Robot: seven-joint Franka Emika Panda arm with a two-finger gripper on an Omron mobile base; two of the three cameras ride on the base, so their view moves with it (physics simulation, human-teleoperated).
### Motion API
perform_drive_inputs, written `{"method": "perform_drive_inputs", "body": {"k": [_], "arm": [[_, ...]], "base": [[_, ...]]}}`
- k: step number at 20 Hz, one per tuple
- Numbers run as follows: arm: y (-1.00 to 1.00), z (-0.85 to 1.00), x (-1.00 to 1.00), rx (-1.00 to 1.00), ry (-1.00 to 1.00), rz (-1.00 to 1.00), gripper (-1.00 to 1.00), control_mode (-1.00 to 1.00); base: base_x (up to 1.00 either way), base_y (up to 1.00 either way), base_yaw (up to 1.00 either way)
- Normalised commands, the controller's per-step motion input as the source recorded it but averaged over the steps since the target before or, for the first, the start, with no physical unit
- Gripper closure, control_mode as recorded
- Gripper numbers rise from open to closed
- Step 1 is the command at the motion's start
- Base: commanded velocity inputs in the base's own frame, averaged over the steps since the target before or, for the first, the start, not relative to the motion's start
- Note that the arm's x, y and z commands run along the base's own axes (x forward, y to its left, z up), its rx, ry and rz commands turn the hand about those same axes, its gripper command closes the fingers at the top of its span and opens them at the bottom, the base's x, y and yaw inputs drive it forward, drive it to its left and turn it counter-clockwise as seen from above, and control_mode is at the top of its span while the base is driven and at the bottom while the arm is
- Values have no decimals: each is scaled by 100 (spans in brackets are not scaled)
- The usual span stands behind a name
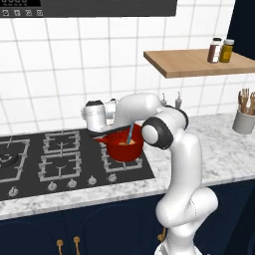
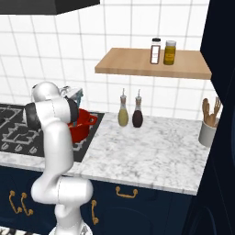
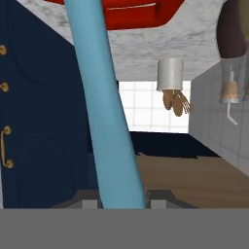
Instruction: Put the potato and potato in the pot. Retrieve the spatula and lightly stir the vegetables in the pot.
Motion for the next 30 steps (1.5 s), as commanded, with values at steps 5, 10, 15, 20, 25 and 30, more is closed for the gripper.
{"method": "perform_drive_inputs", "body": {"k": [5, 10, 15, 20, 25, 30], "arm": [[14, 0, -18, -2, -2, 0, 100, -100], [1, 23, -18, 5, 1, 0, 100, -100], [8, -42, -5, 4, 2, 0, 100, -100], [-5, -54, 3, -8, -2, 0, 100, -100], [-32, -6, 0, -22, -15, 0, 100, -100], [-2, -7, 13, -6, -9, 0, 100, -100]], "base": [[0, 0, 0], [0, 0, 0], [0, 0, 0], [0, 0, 0], [0, 0, 0], [0, 0, 0]]}}
